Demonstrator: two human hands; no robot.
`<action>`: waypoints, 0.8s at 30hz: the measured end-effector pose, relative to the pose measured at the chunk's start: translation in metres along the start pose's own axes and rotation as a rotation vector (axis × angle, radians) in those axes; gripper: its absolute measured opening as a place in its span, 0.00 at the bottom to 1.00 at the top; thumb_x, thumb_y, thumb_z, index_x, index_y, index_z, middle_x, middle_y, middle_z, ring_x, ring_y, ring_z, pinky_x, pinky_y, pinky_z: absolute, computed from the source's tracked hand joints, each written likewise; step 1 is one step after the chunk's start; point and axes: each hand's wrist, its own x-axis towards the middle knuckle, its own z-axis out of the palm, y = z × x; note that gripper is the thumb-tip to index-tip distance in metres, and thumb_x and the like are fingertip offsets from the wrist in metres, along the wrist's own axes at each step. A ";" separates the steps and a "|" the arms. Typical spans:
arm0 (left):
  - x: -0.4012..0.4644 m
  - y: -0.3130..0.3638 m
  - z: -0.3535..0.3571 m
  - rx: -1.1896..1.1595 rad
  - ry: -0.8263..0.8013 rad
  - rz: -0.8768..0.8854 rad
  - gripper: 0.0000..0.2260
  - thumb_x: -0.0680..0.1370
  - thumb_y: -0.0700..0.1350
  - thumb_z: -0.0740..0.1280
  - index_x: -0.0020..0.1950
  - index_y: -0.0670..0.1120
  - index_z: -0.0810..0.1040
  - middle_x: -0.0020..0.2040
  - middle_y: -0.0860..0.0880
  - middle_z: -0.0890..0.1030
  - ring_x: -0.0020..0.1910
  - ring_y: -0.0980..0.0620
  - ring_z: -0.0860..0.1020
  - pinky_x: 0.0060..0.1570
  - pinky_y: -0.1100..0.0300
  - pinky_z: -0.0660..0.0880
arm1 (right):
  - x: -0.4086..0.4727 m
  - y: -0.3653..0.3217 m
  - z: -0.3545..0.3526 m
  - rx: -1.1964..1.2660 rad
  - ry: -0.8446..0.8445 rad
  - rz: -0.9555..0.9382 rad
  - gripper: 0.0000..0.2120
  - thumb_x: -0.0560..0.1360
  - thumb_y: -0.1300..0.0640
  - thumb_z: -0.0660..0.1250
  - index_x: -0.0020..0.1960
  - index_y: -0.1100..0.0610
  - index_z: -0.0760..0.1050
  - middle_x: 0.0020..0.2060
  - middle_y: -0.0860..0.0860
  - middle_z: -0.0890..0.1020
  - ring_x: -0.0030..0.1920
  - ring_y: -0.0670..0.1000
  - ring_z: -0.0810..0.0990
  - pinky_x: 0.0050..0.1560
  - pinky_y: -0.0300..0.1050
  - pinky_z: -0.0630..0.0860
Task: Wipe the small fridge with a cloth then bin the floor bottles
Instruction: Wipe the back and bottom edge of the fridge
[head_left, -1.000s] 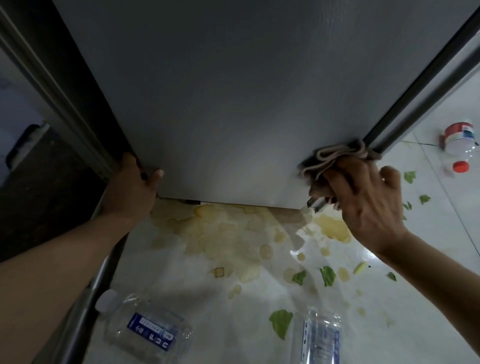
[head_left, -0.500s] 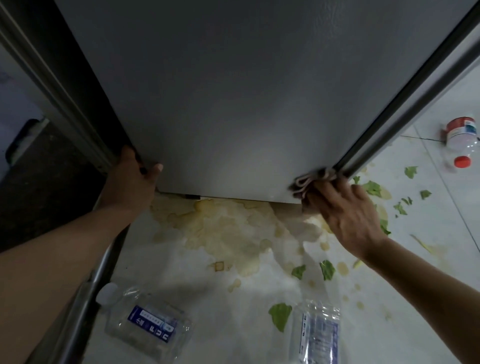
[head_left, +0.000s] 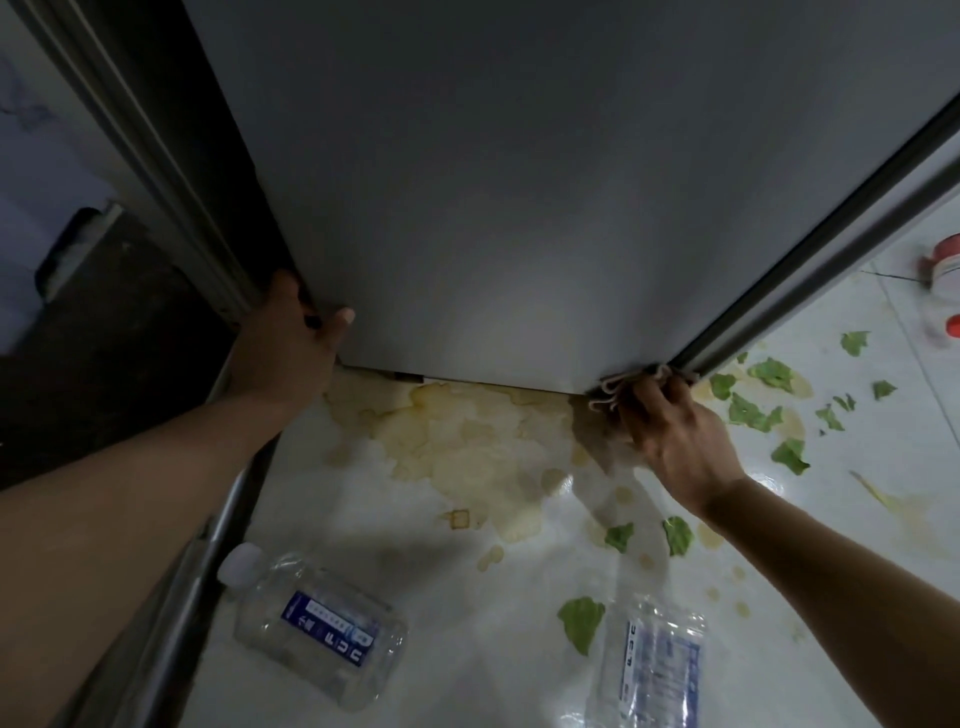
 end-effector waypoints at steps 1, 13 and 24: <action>0.000 0.000 -0.001 -0.004 0.000 0.003 0.18 0.75 0.47 0.68 0.60 0.39 0.69 0.53 0.39 0.81 0.55 0.38 0.78 0.50 0.51 0.72 | 0.001 -0.006 0.000 0.029 -0.051 0.046 0.13 0.66 0.68 0.74 0.50 0.66 0.81 0.47 0.64 0.79 0.39 0.64 0.78 0.24 0.47 0.76; 0.008 -0.012 -0.011 -0.106 -0.077 0.064 0.13 0.75 0.46 0.69 0.55 0.42 0.73 0.43 0.52 0.77 0.35 0.58 0.75 0.40 0.65 0.66 | 0.066 -0.111 -0.025 0.291 -0.224 0.129 0.20 0.74 0.62 0.69 0.65 0.60 0.73 0.59 0.62 0.73 0.58 0.67 0.72 0.42 0.55 0.81; 0.008 -0.019 -0.027 -0.098 -0.250 0.132 0.14 0.75 0.34 0.65 0.60 0.42 0.73 0.49 0.48 0.78 0.46 0.50 0.78 0.52 0.56 0.74 | 0.151 -0.207 -0.036 0.113 -0.149 -0.258 0.21 0.81 0.59 0.51 0.73 0.56 0.61 0.68 0.53 0.64 0.65 0.59 0.65 0.60 0.56 0.66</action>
